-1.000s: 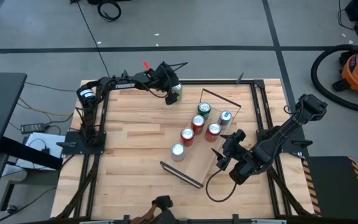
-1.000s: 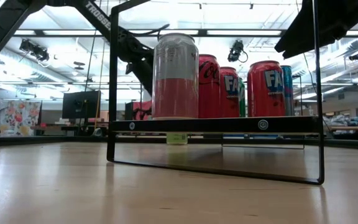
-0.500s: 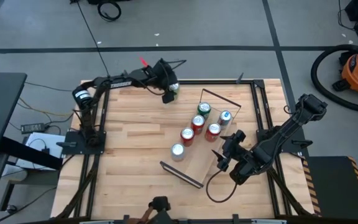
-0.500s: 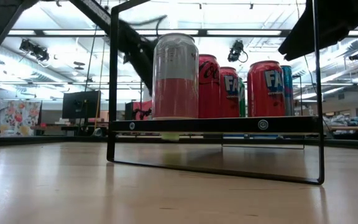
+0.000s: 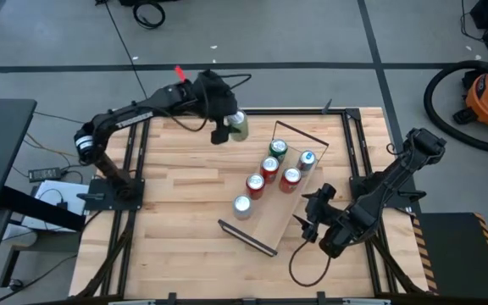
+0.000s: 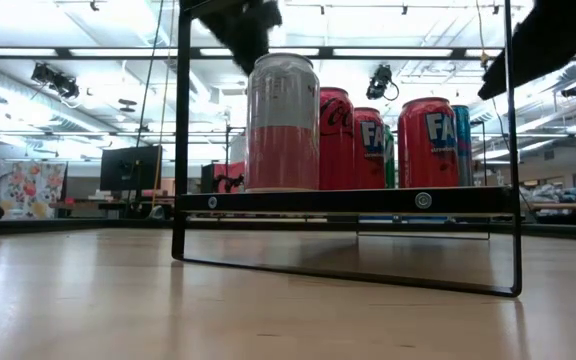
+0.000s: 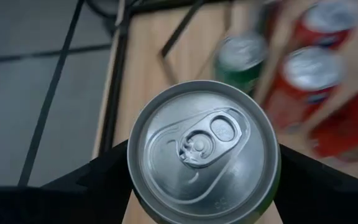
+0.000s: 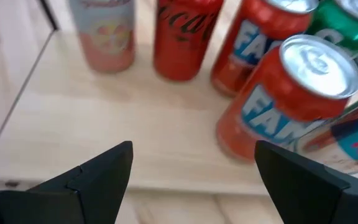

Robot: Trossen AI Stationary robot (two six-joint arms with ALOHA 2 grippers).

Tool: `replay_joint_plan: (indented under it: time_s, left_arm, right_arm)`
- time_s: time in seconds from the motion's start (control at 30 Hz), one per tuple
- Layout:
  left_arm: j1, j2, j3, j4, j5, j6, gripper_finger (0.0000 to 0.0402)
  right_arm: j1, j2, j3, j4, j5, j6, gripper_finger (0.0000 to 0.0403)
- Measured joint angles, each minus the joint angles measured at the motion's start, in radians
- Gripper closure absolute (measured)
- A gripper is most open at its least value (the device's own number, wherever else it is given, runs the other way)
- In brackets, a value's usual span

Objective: Place canned beverage on shelf
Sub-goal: Put the light green soda can on the shelf

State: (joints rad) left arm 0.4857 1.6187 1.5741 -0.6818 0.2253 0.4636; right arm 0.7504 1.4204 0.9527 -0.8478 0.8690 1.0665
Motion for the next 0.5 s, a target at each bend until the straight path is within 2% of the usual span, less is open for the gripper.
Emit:
replay_joint_plan:
  time_s: [0.1, 0.27, 0.5]
  left_arm:
    - [-0.066, -0.029, 0.037, -0.023, 0.009, -0.001, 0.0092]
    - [-0.184, -0.047, 0.085, -0.017, 0.135, -0.043, 0.0092]
    - [-0.379, -0.018, 0.082, 0.047, 0.139, -0.052, 0.0092]
  right_arm:
    - [0.031, 0.000, 0.000, 0.000, -0.015, 0.005, 0.0055]
    - [0.082, 0.000, 0.000, 0.000, -0.020, 0.013, 0.0055]
    - [0.131, 0.000, -0.021, -0.009, -0.009, 0.083, 0.0055]
